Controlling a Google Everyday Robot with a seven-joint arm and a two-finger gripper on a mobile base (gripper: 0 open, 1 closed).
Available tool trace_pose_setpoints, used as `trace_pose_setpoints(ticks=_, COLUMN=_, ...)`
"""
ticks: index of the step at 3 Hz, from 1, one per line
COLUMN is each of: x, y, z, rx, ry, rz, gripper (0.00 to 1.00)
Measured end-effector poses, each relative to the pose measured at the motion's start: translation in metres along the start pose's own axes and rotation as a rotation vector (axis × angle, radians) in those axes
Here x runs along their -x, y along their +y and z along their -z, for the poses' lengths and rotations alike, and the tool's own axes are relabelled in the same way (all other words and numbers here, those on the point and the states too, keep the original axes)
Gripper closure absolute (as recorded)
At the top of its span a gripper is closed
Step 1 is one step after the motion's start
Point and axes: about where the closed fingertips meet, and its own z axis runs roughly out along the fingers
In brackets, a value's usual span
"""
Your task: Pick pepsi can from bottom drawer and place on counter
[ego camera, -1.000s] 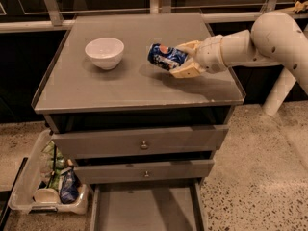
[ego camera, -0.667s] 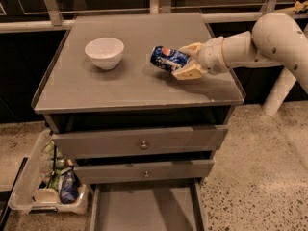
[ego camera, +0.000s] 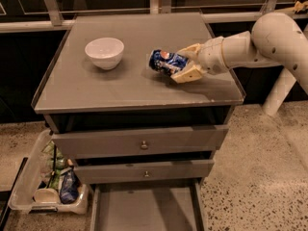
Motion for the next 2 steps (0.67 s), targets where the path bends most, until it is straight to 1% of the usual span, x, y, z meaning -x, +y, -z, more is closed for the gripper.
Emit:
trace_pose_setpoints(ticks=1, x=0.0000, y=0.0000, z=0.0000, rx=0.000, ry=0.000, rz=0.000, gripper=0.12)
trace_pose_setpoints(ticks=2, x=0.0000, y=0.0000, z=-0.0001, rx=0.000, ry=0.000, rz=0.000, gripper=0.00)
